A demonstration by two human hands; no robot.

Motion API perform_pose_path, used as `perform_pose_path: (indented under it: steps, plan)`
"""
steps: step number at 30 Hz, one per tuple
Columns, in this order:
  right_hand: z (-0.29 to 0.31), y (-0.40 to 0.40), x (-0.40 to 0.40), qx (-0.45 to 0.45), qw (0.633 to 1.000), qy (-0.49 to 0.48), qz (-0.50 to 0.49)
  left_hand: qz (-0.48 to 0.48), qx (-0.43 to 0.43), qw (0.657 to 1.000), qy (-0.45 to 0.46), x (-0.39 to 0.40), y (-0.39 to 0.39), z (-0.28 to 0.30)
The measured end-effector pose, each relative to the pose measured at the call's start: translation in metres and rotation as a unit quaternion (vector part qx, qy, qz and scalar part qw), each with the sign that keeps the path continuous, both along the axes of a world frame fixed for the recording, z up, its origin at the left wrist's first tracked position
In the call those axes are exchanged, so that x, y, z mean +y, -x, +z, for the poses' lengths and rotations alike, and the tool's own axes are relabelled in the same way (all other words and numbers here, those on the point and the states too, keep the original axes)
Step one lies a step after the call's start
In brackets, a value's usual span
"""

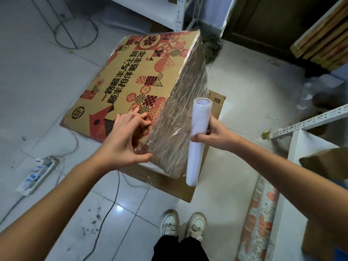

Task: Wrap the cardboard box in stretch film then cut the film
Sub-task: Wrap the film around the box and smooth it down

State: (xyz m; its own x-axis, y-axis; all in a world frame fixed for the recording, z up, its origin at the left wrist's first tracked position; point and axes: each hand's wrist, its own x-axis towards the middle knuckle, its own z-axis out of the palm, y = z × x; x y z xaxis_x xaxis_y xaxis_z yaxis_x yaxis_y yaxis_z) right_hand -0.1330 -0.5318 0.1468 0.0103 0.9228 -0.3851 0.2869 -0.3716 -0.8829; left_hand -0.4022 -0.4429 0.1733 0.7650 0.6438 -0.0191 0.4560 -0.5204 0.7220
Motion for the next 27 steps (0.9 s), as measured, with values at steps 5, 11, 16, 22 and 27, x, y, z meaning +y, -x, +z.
perform_pose_path:
  steps: [5, 11, 16, 22, 27]
  plan:
    - [0.021, 0.029, 0.046, -0.025, 0.997, -0.028, 0.062, 0.024, -0.033, 0.994, 0.098, 0.034, 0.034, 0.017]
    - [0.032, 0.069, 0.085, -0.036, 0.996, -0.031, 0.081, 0.039, -0.035, 0.989, 0.136, 0.065, 0.071, 0.021]
    - [0.045, 0.091, 0.096, -0.064, 0.993, -0.048, 0.083, 0.06, -0.057, 0.981, 0.174, 0.082, 0.086, 0.022]
    - [0.041, 0.101, 0.079, -0.03, 0.996, -0.039, 0.072, 0.013, -0.057, 0.979, 0.196, 0.088, 0.092, 0.021]
    - [0.036, 0.103, 0.085, -0.027, 0.998, -0.029, 0.048, 0.025, -0.019, 0.974, 0.223, 0.085, 0.088, 0.031]
